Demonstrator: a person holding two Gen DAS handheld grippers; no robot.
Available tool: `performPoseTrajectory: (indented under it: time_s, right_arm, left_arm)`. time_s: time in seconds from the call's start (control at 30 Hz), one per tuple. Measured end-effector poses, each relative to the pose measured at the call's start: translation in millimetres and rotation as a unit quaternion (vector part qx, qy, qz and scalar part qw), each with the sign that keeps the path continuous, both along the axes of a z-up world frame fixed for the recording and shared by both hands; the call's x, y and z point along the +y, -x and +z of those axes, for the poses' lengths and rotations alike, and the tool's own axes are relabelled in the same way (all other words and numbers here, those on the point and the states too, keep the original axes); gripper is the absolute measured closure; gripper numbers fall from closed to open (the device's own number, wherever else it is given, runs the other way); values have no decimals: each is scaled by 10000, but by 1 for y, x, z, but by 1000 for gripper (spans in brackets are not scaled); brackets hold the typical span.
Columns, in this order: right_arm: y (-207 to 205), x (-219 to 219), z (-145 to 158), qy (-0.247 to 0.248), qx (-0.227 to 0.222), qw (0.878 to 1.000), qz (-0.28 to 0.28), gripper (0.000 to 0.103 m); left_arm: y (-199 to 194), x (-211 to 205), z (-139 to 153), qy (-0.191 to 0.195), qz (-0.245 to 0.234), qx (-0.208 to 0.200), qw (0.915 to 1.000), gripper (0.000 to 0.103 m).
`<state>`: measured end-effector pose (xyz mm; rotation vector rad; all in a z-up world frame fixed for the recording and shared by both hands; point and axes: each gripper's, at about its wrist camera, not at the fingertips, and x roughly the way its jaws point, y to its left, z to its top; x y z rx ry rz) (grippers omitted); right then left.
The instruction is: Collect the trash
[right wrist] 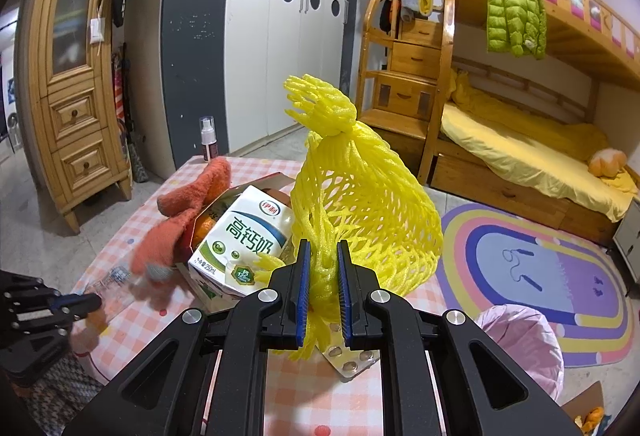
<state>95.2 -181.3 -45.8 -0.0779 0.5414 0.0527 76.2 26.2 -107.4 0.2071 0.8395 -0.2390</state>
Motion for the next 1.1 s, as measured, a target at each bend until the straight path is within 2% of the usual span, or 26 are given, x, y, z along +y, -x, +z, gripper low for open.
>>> performPoseTrajectory:
  time_s: [0.27, 0.4, 0.63, 0.8, 0.97, 1.1]
  right_arm:
    - [6, 1, 4, -84, -16, 10000, 36, 90]
    - [12, -5, 9, -144, -55, 9999, 24, 90]
    - [33, -33, 33, -219, -196, 9995, -95, 90]
    - [54, -73, 35, -160, -162, 9990, -386, 90]
    - [74, -119, 24, -86, -1, 9960, -888, 90]
    - [85, -158, 10, -93, 161, 9910, -1326, 90]
  left_arm:
    - [29, -12, 24, 502, -613, 53, 9968, 103]
    - [46, -30, 45, 659, -972, -145, 9930, 103]
    - [48, -62, 73, 869, -1348, -463, 9860, 103]
    - [41, -111, 92, 1082, -1863, -656, 9743, 103]
    - [29, -161, 93, 1205, -2328, -579, 9633, 103]
    - [12, -214, 92, 1542, -2754, -433, 9479, 103]
